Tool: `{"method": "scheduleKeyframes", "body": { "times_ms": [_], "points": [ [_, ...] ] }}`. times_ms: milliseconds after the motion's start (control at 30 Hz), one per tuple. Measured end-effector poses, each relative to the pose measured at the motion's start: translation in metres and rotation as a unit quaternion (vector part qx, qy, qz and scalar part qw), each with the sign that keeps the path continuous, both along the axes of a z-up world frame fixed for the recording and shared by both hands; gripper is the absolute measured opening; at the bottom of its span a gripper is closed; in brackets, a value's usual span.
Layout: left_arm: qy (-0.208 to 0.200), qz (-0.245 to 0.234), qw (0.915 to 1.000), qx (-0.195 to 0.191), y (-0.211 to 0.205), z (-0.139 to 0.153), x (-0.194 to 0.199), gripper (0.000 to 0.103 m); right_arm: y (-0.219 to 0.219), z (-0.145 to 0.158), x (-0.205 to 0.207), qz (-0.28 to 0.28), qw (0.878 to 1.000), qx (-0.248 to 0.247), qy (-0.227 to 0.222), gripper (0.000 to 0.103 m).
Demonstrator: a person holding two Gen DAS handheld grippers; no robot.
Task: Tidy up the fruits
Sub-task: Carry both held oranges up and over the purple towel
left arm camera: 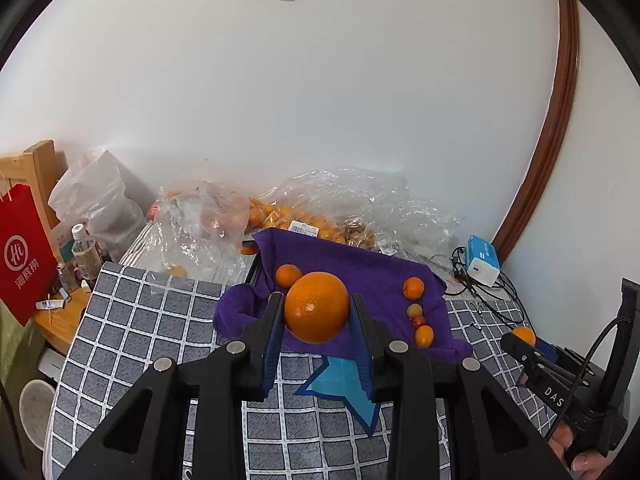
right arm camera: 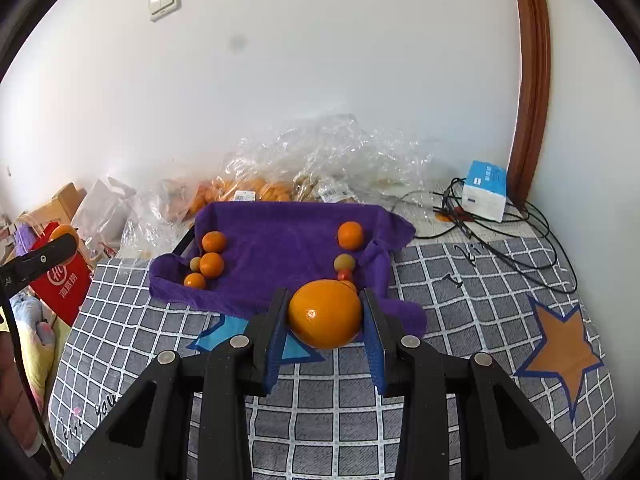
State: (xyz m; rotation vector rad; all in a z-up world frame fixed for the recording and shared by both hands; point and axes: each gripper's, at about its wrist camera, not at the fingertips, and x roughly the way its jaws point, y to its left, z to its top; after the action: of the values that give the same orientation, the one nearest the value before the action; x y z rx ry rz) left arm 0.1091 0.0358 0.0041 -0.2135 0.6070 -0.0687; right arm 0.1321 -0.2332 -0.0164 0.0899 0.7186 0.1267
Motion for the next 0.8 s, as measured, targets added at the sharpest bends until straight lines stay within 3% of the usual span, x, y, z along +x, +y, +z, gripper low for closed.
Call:
{"method": "scheduleKeyframes", "body": {
  "times_ms": [800],
  "points": [
    [0.021,-0.007,0.9997,0.009,-0.004,-0.012,0.05,0.03,-0.004,-0.004,0.046,-0.008,1.0,-0.01,0.006,0.035]
  ]
}}
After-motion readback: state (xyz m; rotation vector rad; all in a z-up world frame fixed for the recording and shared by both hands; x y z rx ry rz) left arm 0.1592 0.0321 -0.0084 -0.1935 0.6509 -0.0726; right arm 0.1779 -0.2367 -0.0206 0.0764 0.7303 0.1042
